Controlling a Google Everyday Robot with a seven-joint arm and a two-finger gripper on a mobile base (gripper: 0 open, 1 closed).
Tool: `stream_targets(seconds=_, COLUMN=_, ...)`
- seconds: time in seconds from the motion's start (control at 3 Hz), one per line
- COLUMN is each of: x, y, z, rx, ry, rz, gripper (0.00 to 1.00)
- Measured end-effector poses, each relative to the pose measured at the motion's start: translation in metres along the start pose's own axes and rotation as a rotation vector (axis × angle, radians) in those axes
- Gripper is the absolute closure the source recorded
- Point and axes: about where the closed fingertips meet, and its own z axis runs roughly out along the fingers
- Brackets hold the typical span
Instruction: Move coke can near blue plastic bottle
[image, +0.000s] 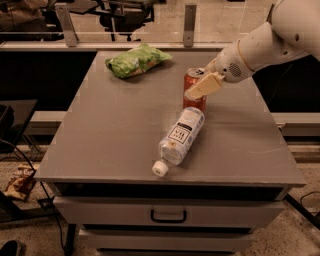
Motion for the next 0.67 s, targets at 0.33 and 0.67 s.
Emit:
stream_targets(seconds=0.33, x=-0.0003, y=0.0007, z=0.0017, rx=-0.003, ry=0.0, rz=-0.001, gripper=0.0)
stream_targets(seconds=0.67, x=-0.0003, y=0.0007, z=0.0018, rx=-0.003, ry=0.0, rz=-0.001, gripper=0.0)
